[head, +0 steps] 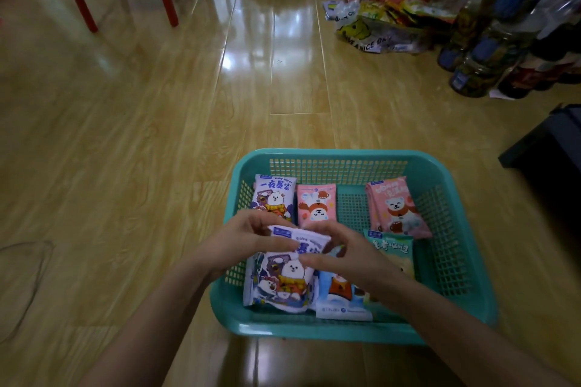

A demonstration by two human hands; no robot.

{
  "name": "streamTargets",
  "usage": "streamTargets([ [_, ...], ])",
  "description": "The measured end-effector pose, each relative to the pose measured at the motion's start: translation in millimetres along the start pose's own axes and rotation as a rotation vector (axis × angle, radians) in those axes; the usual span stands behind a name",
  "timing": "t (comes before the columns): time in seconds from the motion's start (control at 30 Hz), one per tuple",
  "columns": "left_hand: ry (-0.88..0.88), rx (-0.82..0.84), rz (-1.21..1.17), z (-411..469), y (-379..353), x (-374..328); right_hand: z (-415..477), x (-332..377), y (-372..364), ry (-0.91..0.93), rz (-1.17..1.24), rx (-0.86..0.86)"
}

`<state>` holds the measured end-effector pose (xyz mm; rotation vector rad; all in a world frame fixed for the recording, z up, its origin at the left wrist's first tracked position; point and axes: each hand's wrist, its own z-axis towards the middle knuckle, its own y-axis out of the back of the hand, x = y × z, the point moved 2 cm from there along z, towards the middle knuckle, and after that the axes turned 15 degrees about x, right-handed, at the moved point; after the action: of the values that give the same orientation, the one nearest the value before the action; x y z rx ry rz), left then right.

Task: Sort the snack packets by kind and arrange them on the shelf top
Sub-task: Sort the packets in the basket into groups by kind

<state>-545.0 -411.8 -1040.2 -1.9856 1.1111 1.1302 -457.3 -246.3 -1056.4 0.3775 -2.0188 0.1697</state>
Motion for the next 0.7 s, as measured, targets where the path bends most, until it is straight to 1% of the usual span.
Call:
streamTargets([
  [0.03, 0.011, 0.026, 0.053, 3.3, -2.1, -1.9, 1.7, 1.9, -0.6, 0.040, -0.024, -0.002],
  [0.1, 0.041, 0.005, 0.084, 8.5, -4.2, 0.4, 4.7, 0.8, -3.2, 0.076, -0.030, -0.011],
  [0.13, 0.062, -0.020, 0.063, 8.4, -3.8, 2.9, 5.0, -2.5, -4.0, 0.057, 0.008, -0.031],
  [0.2, 0.086, -0.072, 0.064, 3.9, -2.7, 10.4, 3.9, -13.6, -6.3, -0.028, 0.178, -0.071],
  [0.27, 0.069, -0.182, 0.188, -3.0, -0.3, 18.4, 0.5, -25.3, -10.8, -0.113, 0.337, -0.082],
  [0.37, 0.008, -0.432, 0.310, -11.4, 9.0, 27.0, -0.8, -37.5, -17.3, -0.226, 0.371, -0.102],
  [0.4, -0.004, -0.498, 0.330, -13.1, 13.4, 29.4, 0.4, -40.5, -20.0, -0.257, 0.325, -0.116],
  [0.43, -0.016, -0.544, 0.344, -14.3, 17.9, 31.7, 0.7, -41.9, -22.5, -0.287, 0.203, -0.132],
  [0.47, -0.030, -0.573, 0.351, -15.0, 22.0, 32.7, 0.9, -41.6, -24.7, -0.313, 0.013, -0.129],
  [0.53, -0.054, -0.606, 0.364, -15.1, 28.3, 33.2, 1.1, -38.1, -31.8, -0.341, -0.331, -0.075],
  [0.67, -0.048, -0.630, 0.454, -9.0, 27.8, 26.7, 7.0, -26.4, -35.4, -0.328, -0.740, -0.027],
  [0.7, -0.052, -0.620, 0.473, -5.0, 25.5, 25.2, 9.2, -23.4, -32.7, -0.339, -0.805, -0.007],
])
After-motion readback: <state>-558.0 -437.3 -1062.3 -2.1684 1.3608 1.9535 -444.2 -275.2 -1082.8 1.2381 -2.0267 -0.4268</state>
